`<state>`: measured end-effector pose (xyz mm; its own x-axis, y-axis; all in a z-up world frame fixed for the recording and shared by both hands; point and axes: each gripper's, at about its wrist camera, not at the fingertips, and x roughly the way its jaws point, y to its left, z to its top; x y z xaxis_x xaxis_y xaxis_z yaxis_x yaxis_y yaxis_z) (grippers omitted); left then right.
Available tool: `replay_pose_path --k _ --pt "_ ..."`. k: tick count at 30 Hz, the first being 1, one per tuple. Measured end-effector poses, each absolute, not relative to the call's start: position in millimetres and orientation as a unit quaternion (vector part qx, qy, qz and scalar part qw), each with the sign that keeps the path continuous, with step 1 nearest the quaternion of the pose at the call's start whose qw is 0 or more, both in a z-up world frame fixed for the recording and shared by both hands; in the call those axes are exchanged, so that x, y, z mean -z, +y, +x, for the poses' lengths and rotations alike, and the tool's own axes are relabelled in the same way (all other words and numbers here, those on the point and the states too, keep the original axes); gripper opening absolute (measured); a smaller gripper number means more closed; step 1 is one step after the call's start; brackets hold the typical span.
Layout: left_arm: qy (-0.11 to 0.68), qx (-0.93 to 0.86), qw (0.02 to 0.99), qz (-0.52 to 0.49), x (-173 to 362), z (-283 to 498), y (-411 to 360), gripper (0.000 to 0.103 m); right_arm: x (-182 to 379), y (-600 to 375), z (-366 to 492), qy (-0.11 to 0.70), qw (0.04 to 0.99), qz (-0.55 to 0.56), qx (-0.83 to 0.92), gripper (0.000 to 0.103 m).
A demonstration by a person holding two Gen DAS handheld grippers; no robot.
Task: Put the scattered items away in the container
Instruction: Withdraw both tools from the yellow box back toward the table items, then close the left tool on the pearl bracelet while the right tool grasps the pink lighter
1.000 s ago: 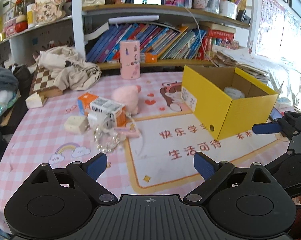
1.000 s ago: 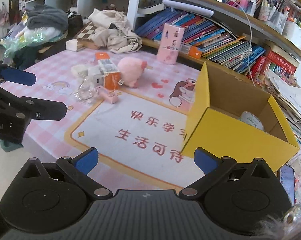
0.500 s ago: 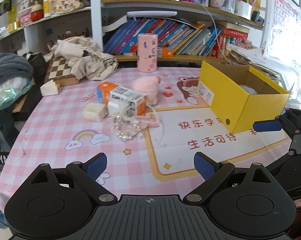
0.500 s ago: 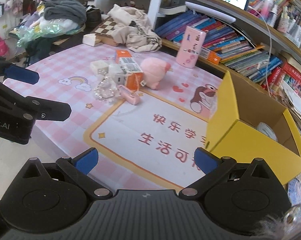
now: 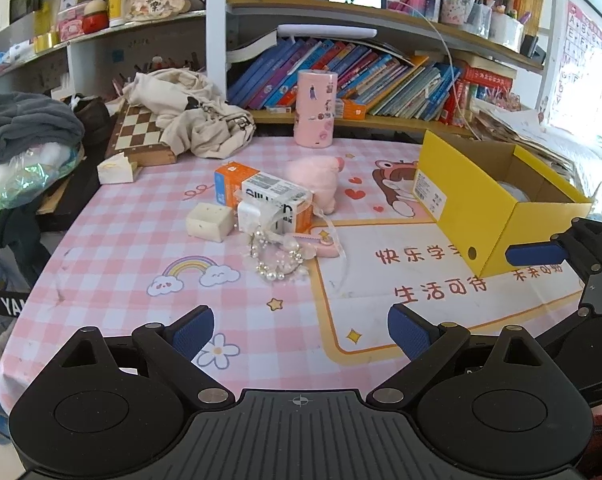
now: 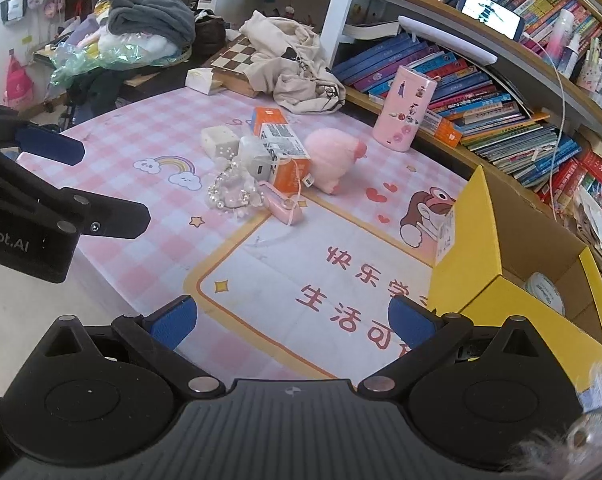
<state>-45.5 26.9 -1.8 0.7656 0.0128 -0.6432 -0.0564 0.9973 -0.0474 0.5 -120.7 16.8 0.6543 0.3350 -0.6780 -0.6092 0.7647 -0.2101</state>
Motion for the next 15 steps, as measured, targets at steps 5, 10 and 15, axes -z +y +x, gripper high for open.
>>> replay_pose_path --k 5,10,15 --pt "0.345 -0.033 0.937 -0.039 4 -41 33 0.096 -17 -113 11 0.317 0.879 -0.22 -0.28 0.103" --pt "0.349 -0.053 0.934 -0.052 7 -33 43 0.096 -14 -101 24 0.318 0.869 -0.231 -0.301 0.103" --pt "0.356 -0.067 0.93 -0.065 11 -18 52 0.096 -11 -91 43 0.321 0.858 -0.243 -0.319 0.103"
